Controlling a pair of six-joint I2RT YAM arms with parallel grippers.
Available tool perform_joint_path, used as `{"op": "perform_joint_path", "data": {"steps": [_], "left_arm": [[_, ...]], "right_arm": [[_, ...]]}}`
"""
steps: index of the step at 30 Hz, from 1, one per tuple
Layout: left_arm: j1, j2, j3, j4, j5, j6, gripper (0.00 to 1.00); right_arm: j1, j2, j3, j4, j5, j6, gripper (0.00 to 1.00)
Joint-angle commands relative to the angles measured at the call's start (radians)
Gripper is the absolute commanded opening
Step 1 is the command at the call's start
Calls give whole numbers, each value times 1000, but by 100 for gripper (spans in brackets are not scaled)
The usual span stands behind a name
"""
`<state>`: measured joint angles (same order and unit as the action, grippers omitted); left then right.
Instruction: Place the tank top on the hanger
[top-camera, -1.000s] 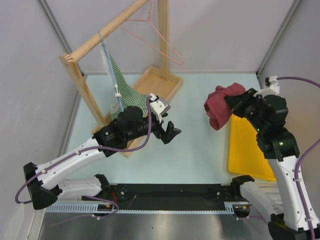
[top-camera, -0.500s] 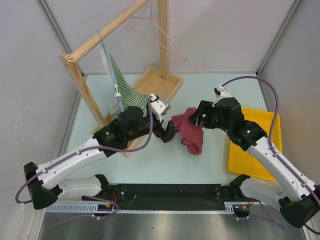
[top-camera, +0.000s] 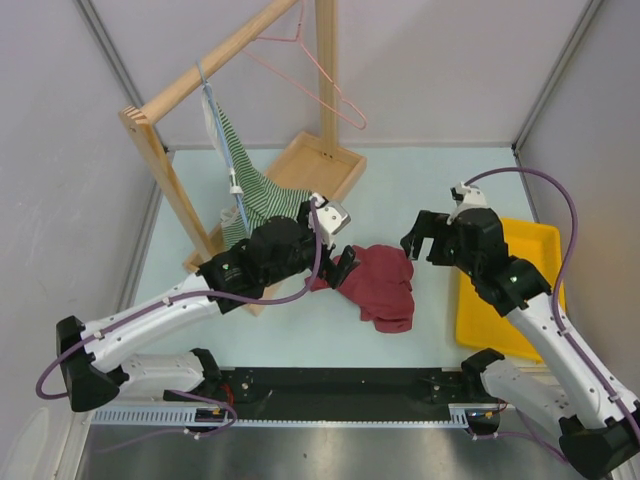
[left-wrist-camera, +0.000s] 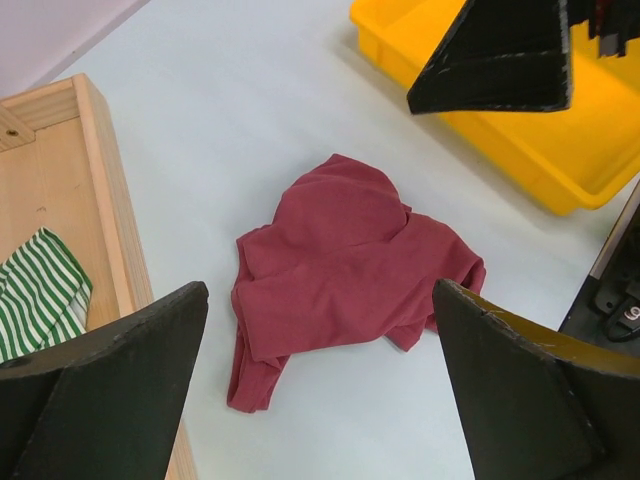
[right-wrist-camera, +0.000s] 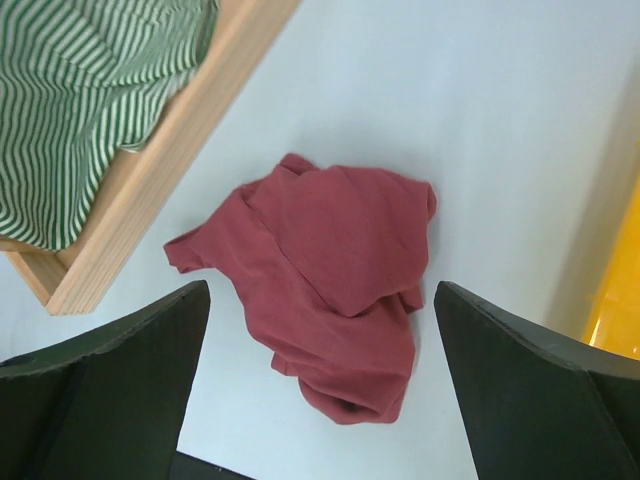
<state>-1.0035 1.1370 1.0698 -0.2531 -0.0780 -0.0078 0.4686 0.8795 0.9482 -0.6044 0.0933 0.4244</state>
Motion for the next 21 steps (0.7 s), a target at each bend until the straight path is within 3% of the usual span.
{"op": "perform_joint_path", "data": {"steps": [1,4,9,14,21], "left_arm": [[-23,0,9,-14,-41,-8,99],[-67,-3,-4,-52,-100,6,100],[-75,-11,-30,-104,-45,86,99],[-60,33,-42,-98,-6,63,99],[-55,12,-96,-78,11,45,99]], "right_arm": [[-10,-40,4,87,-52,-127,100],[-15,-21,69,136,-82,-199,100],[-19,100,248,244,-136,-315,100],[-47,355,559,287,-200,-392,100],[-81,672,871,348,-415,-490,97]]}}
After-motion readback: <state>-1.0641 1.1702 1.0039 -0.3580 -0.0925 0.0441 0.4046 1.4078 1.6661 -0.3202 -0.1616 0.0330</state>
